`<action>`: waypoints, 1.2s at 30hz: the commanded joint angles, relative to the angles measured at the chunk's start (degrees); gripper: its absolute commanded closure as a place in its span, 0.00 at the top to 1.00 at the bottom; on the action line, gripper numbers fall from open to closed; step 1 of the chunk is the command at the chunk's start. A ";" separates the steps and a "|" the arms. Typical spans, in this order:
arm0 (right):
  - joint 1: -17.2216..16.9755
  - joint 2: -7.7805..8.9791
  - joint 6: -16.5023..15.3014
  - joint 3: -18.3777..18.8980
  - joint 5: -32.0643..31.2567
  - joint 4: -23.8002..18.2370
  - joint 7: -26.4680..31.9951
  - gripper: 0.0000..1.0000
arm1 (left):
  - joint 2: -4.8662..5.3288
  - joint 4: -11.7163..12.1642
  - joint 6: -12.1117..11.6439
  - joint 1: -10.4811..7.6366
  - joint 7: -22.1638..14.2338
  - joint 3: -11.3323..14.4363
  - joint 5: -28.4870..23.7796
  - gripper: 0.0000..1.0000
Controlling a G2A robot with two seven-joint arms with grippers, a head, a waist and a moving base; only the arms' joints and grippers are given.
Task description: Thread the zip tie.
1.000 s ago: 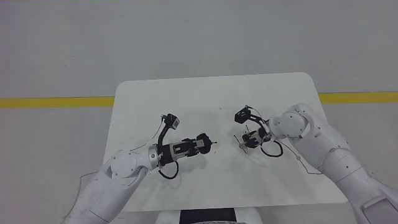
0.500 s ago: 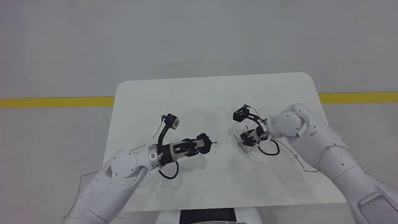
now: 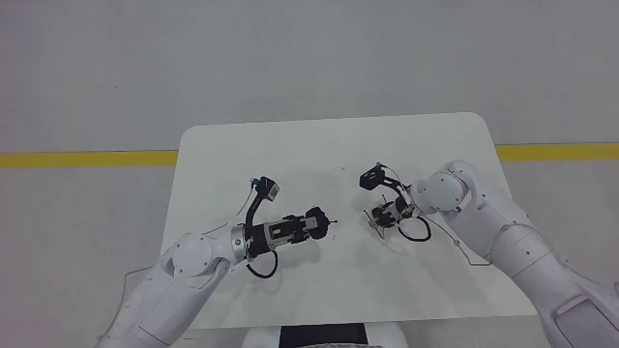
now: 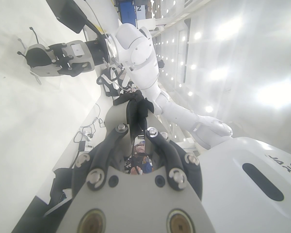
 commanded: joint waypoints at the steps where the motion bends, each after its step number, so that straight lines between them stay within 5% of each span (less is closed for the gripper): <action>1: 0.29 -0.20 0.01 -0.38 0.13 0.40 0.17 0.15 | 0.00 0.00 0.00 0.00 0.00 0.00 0.00 0.00; 8: 1.20 -0.78 0.02 -1.20 0.84 1.85 0.47 0.00 | 0.00 0.00 0.00 0.00 0.00 0.00 0.00 0.00; 17: 1.07 -0.42 -0.33 0.09 0.95 1.67 0.02 0.00 | 0.00 0.00 0.00 0.00 0.00 0.00 0.00 0.00; 26: -3.55 2.73 -1.42 7.82 3.92 -5.04 -0.40 0.00 | 0.00 0.00 0.00 0.00 0.00 0.00 0.00 0.00; 36: -10.78 6.65 -1.42 17.73 15.38 -12.76 -0.68 0.00 | 0.00 0.00 0.00 0.00 0.00 0.00 0.00 0.00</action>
